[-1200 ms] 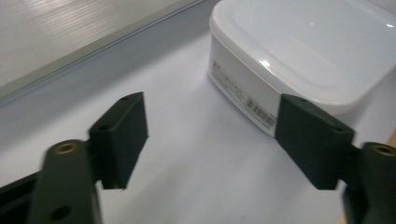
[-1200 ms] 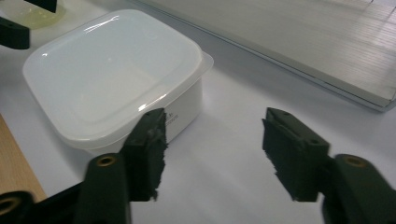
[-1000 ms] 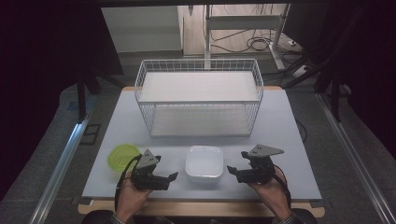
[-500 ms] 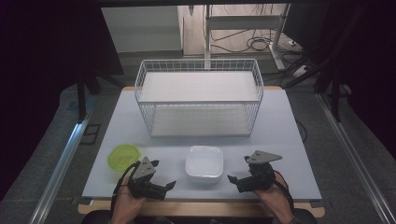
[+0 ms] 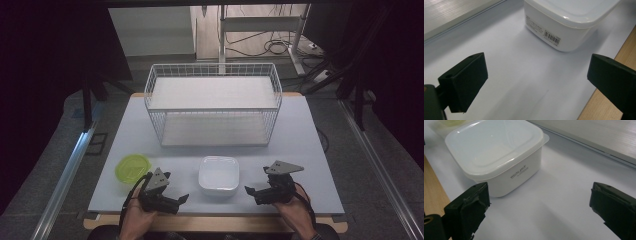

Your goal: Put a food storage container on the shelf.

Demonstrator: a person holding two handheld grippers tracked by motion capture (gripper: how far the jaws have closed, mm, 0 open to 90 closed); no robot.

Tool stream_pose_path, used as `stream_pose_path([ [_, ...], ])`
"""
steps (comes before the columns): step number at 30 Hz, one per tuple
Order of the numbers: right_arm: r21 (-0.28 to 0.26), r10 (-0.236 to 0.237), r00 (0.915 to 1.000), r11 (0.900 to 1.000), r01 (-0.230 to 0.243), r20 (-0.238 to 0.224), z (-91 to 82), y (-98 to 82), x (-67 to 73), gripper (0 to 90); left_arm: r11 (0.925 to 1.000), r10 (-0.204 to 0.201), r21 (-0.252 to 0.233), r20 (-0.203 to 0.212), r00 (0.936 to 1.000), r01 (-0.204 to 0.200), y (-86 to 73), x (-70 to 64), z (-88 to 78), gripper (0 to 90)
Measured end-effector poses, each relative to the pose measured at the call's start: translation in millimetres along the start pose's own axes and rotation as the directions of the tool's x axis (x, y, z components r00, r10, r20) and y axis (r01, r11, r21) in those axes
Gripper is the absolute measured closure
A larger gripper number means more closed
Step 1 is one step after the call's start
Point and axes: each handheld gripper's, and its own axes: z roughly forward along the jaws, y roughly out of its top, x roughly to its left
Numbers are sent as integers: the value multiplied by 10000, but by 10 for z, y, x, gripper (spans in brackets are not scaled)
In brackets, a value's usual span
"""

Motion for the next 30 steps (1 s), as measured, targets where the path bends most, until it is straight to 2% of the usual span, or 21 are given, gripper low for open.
stream_pose_path([
  [4,69,15,10000,10000,-15,82,8,18,11,31,9998,-149,-139,261,9995,153,28,7,-11,29],
  [10,82,245,9997,9997,-246,80,15,47,20,32,9999,-42,-94,287,9996,44,72,8,5,25],
  [14,134,223,9997,9997,-223,-62,31,82,46,32,9998,88,-152,309,9995,-84,149,20,24,24],
  [19,112,200,9997,9997,-199,-120,50,120,72,32,9997,52,-224,389,9992,-43,219,47,58,26],
  [22,138,385,9989,9992,-381,-260,63,176,76,47,9988,-242,-408,849,9961,278,303,92,95,26],
  [23,138,385,9989,9992,-381,-260,63,176,76,47,9988,-242,-408,849,9961,278,303,92,95,31],
  [24,200,368,9989,9991,-362,-305,78,208,84,66,9975,-461,-484,1115,9927,517,346,109,120,41],
  [27,261,355,9974,9991,-340,-624,110,252,98,97,9980,-364,-469,1205,9920,423,412,109,178,76],
  [29,284,307,9973,9992,-289,-662,120,267,103,111,9983,-337,-439,1255,9915,395,438,111,206,92],
  [30,270,262,9970,9993,-243,-727,143,295,108,146,9990,-279,-297,1380,9900,323,492,115,278,102],
])
